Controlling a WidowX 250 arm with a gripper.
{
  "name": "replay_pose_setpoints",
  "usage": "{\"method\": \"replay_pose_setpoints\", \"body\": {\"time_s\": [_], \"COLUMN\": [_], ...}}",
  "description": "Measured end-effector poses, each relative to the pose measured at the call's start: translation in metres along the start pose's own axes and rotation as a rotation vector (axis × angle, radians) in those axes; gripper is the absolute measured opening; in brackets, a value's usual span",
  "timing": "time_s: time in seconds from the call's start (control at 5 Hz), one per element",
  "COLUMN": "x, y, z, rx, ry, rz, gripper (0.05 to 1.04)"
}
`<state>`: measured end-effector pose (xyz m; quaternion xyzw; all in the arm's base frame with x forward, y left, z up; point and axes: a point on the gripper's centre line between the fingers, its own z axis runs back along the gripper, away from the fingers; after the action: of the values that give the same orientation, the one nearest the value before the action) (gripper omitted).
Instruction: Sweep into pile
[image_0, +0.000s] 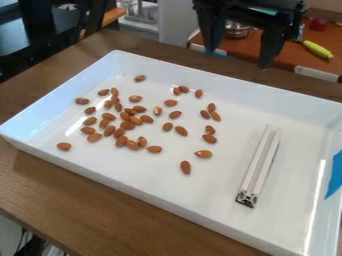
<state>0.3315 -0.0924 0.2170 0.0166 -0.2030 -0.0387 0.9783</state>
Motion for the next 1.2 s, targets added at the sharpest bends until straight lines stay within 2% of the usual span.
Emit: {"method": "replay_pose_setpoints", "body": {"time_s": [0.2, 0.6, 0.8, 1.2], "x": [-0.009, -0.02, -0.03, -0.035], "y": [-0.001, -0.02, -0.031, -0.047], "z": [-0.015, -0.058, -0.082, -0.1], "rx": [0.013, 0.084, 0.093, 0.016], "ry": [0.05, 0.076, 0.098, 0.124], "rz": [-0.006, -0.031, -0.014, 0.093], "gripper": [1.0, 1.0, 1.0, 1.0]}}
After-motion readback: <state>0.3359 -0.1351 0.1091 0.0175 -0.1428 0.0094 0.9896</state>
